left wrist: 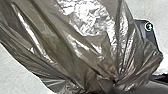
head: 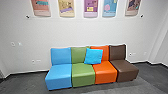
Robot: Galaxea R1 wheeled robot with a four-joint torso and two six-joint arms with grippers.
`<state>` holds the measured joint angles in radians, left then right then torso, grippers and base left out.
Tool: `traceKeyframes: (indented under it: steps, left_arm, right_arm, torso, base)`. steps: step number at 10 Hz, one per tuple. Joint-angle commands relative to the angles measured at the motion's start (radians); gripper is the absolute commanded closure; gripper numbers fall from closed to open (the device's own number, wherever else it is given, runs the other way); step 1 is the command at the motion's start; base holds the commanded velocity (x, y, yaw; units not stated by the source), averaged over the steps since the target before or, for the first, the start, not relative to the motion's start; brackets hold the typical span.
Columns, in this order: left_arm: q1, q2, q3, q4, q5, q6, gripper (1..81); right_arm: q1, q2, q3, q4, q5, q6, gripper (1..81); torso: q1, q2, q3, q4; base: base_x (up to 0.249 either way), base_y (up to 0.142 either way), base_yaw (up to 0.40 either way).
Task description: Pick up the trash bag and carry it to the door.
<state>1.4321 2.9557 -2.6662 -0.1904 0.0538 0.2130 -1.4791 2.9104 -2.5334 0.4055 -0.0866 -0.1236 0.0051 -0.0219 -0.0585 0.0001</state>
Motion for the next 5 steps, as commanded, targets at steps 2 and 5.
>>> traceKeyframes:
  steps: [2, 5]
  left_arm:
    - [-0.057, -0.009, 0.0, -0.003, 0.058, 0.009, 81.1]
    - [-0.057, -0.009, 0.0, -0.001, 0.058, 0.009, 81.1]
  right_arm:
    - [0.049, 0.008, -0.036, -0.154, -0.078, 0.033, 1.0]
    - [0.049, 0.014, -0.04, -0.396, -0.065, 0.291, 1.0]
  torso:
    - [0.0, 0.0, 0.0, 0.0]
    - [0.0, 0.0, 0.0, 0.0]
  base:
    - [0.0, 0.0, -0.344]
    - [0.0, 0.0, -0.345]
